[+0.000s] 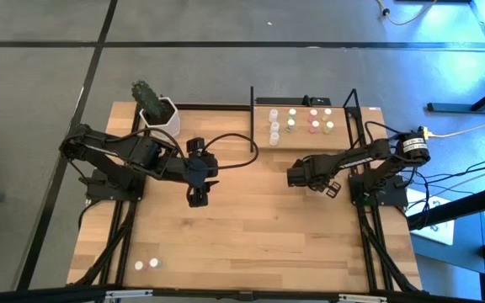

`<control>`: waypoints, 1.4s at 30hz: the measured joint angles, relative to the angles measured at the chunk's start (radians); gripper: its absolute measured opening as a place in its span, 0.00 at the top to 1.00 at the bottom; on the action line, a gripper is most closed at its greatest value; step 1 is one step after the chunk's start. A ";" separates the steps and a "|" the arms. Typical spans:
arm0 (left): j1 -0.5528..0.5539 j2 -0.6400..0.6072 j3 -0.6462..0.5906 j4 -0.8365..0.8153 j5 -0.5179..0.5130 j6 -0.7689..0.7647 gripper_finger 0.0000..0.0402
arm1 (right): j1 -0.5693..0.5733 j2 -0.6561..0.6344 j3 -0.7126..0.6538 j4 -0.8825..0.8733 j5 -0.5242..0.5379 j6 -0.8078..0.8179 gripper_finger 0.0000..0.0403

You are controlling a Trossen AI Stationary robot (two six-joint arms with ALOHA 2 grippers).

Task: Pick and place medicine bottles onto shelf by color
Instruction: Put the yellow pill bottle on the shelf aligned with the other yellow pill bottles

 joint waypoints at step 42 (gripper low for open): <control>0.000 0.000 0.000 0.000 0.000 0.000 0.50 | 0.025 0.000 0.085 -0.263 -0.982 -1.107 0.68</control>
